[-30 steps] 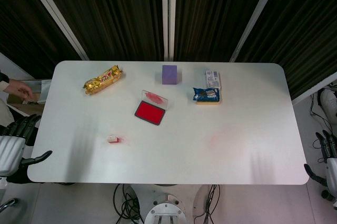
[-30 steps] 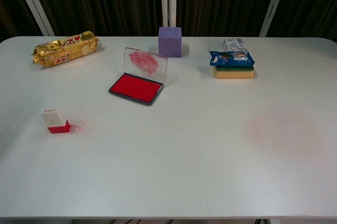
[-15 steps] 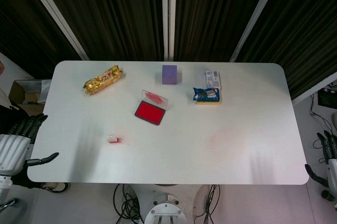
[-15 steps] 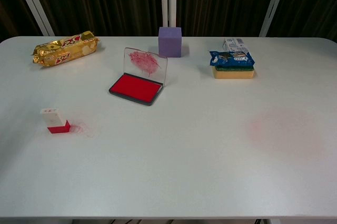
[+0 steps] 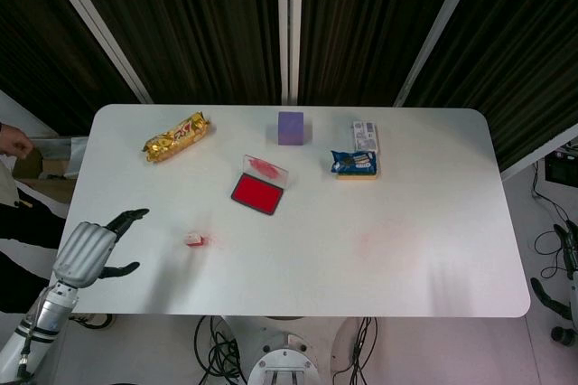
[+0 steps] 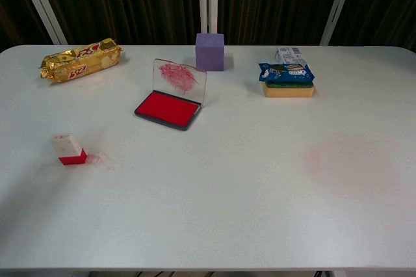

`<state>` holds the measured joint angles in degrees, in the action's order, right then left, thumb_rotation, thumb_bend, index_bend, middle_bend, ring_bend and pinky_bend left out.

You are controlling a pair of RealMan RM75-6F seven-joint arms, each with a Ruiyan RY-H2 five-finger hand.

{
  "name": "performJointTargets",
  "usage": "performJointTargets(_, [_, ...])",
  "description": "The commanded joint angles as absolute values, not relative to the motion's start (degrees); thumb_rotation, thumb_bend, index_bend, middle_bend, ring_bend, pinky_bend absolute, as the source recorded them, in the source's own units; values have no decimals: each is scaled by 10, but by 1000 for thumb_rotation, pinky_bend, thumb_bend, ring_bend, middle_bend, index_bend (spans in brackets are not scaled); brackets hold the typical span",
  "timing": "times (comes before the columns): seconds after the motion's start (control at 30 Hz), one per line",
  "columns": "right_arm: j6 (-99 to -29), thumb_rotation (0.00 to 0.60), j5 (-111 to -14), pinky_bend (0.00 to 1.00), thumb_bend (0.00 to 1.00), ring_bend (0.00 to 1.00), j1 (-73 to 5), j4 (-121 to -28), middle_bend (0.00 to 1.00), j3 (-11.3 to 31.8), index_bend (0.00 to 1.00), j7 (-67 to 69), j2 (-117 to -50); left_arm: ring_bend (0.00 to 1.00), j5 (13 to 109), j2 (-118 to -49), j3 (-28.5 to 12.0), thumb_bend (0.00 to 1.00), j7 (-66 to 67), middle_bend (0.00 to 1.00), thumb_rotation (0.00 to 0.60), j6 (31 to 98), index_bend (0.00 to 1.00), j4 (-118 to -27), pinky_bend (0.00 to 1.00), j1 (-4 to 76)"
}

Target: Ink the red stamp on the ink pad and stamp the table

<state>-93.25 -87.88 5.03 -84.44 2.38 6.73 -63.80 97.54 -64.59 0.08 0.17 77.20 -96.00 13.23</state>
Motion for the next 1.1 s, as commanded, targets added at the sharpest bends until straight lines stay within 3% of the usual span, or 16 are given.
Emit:
performJointTargets(0.03, [-933,600,-878,0,174,0,51,-846,0,24,0,67,-637,922,962,-680,-5,46,20,292,600,734,191,-952,1000,157])
performJointTargets(0.23, [-932,600,-876,0,176,0,53,-843,0,22,0,70,-638,927,914,-735,-16,46,46,303,600,657,229,-938,1000,199])
performJointTargets(0.53, [-925,600,-870,0,176,0,54,-831,0,22,0,79,-640,931,865,-811,-30,48,77,320,600,615,246,-876,1000,230])
performJointTargets(0.8, [-923,600,-872,0,191,0,54,-832,0,21,0,82,-637,936,832,-863,-34,74,116,386,600,600,325,-820,1000,246])
performJointTargets(1.0, [-922,600,-867,0,335,0,54,-831,0,23,0,83,-634,946,824,-890,-34,112,132,456,600,611,384,-779,1000,248])
performJointTargets(1.1, [-923,600,-867,0,350,0,54,-832,0,24,0,83,-633,946,821,-896,-32,133,131,469,600,608,398,-768,1000,251])
